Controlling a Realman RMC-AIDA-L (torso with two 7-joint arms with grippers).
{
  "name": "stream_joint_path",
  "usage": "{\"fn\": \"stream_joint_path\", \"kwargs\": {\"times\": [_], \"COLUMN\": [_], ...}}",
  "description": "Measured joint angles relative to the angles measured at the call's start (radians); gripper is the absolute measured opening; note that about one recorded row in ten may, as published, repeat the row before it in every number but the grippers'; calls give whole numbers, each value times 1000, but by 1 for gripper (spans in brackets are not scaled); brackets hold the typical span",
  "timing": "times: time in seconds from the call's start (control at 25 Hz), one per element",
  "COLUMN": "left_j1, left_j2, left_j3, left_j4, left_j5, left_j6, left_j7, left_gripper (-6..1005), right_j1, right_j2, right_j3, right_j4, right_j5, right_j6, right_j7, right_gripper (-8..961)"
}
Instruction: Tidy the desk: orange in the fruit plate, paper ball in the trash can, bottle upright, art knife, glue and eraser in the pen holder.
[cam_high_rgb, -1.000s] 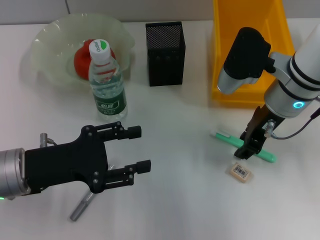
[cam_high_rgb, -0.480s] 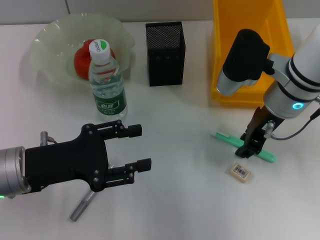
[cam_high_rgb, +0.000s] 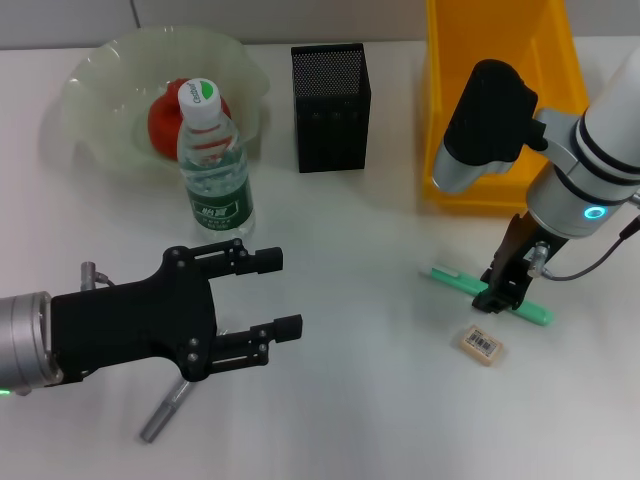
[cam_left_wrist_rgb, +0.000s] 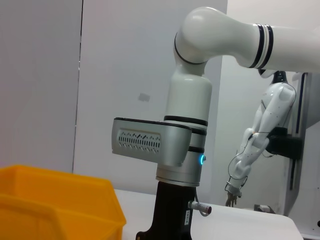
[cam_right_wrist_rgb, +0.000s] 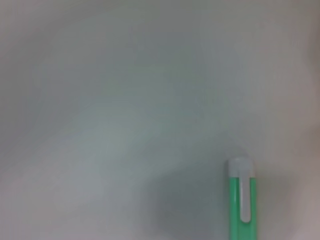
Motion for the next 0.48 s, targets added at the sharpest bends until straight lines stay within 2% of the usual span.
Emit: {"fn": "stream_joint_path", "kwargs": {"times": [0.12, 0.48], "left_j1": [0, -1], "left_j2": [0, 0], "left_j3": [4, 3], "left_j4": [0, 0], "left_j5": [0, 0], "left_j6": [-6, -8], "left_j7": [0, 0], "left_gripper": [681, 682], "right_j1": [0, -1], "right_j2": [0, 0], "right_j3": [-12, -19], "right_j4": [0, 0], "right_j5": [0, 0], "right_j6": [7, 10], "right_j7": [0, 0], "right_gripper": [256, 241]}}
